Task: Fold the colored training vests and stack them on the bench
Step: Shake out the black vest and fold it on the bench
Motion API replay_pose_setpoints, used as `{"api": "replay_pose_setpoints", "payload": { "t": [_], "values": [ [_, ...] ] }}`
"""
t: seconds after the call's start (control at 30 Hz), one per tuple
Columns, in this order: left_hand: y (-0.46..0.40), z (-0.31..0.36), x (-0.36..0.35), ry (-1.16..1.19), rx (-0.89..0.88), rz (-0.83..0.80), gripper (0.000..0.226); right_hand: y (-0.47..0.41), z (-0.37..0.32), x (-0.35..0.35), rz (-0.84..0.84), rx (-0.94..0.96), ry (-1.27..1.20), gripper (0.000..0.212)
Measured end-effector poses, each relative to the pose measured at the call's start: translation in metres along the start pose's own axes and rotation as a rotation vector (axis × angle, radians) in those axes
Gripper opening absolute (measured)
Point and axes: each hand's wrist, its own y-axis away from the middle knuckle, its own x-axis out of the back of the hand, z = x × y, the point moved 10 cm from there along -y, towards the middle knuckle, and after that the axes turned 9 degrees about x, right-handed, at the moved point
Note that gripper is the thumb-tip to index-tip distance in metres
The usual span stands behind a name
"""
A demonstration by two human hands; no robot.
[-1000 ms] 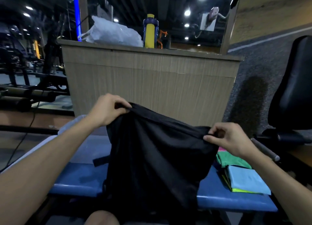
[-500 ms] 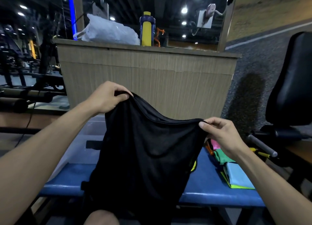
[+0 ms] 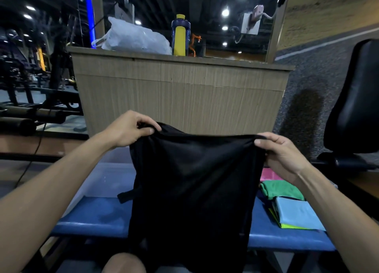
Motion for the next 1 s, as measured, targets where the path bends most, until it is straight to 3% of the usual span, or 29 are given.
{"api": "replay_pose_setpoints", "payload": {
  "t": [0.13, 0.27, 0.4, 0.5, 0.67, 0.8, 0.93, 1.0],
  "values": [
    [0.015, -0.015, -0.017, 0.054, 0.061, -0.090, 0.015, -0.015, -0.018, 0.019, 0.150, 0.088, -0.017, 0.030],
    [0.019, -0.035, -0.026, 0.255, 0.178, -0.104, 0.012, -0.023, -0.026, 0.020, 0.139, 0.095, 0.016, 0.017],
    [0.022, -0.040, -0.025, 0.484, 0.261, -0.127, 0.010, -0.021, -0.018, 0.030, 0.066, 0.026, 0.113, 0.048],
    [0.021, -0.037, -0.019, 0.317, 0.235, -0.087, 0.012, -0.015, -0.011, 0.040, 0.053, -0.010, 0.193, 0.068],
    [0.014, -0.037, -0.012, -0.035, 0.184, 0.093, 0.041, -0.010, -0.001, 0.047, 0.084, -0.015, 0.279, 0.063],
    [0.014, -0.053, -0.025, -0.004, 0.217, -0.002, 0.036, -0.011, -0.004, 0.055, 0.141, 0.042, 0.390, 0.057],
    [0.016, -0.058, -0.028, 0.060, 0.201, -0.004, 0.012, -0.010, -0.004, 0.047, 0.091, 0.045, 0.346, 0.037],
    [0.015, -0.063, -0.023, 0.127, 0.209, 0.039, 0.008, -0.008, 0.001, 0.046, 0.051, 0.004, 0.316, 0.049]
  ]
}}
